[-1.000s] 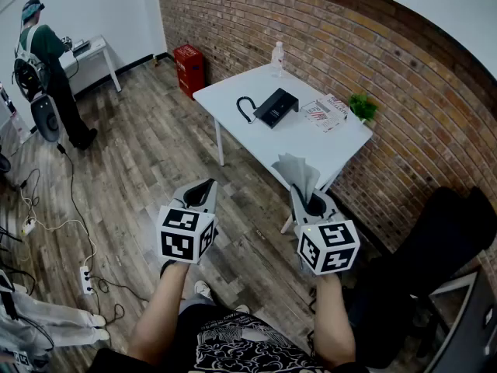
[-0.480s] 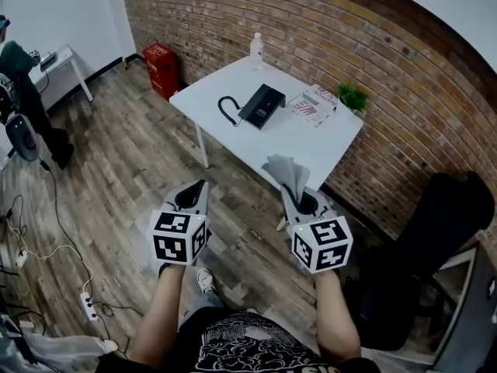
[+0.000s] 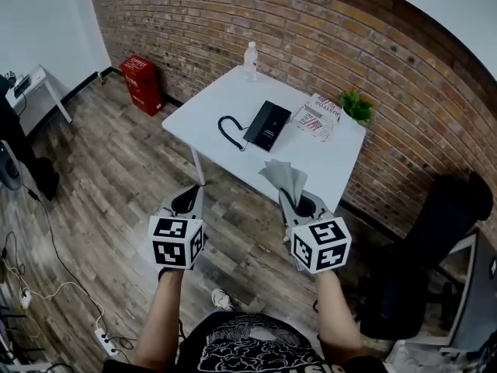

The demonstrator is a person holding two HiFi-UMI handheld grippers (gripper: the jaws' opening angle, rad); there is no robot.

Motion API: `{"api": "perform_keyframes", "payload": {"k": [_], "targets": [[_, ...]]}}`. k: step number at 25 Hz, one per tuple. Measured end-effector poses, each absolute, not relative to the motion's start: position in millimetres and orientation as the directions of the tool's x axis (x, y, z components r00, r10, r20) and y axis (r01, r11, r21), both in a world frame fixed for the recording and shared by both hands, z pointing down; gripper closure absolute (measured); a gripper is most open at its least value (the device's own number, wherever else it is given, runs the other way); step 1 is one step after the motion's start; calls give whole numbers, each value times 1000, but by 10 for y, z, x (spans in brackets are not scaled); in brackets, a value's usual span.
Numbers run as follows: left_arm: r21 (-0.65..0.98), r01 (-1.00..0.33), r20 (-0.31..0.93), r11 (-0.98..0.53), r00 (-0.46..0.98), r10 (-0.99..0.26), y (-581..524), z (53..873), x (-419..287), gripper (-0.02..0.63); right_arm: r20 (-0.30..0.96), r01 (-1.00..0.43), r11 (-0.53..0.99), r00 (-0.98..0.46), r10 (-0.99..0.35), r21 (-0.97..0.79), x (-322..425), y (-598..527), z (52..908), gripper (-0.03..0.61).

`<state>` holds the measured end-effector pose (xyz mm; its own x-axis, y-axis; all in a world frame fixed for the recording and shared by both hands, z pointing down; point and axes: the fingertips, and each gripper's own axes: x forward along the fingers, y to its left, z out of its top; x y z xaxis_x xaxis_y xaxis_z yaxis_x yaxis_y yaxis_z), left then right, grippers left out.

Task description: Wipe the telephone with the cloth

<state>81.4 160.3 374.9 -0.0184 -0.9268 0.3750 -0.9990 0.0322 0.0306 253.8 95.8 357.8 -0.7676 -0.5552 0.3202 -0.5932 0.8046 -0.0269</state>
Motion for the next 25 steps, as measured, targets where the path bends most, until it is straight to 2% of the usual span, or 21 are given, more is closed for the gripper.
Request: {"api": "perform_keyframes", "payload": {"k": [9, 25], "targets": [[54, -997, 382, -49, 66, -922, 1256, 3821, 270, 607, 336, -650, 759, -722, -605, -31, 1992, 685, 3616, 568], [41, -993, 387, -115, 122, -914, 675, 3979, 57, 607, 316, -687, 727, -690, -651, -2, 1746, 115, 3629, 568]]}}
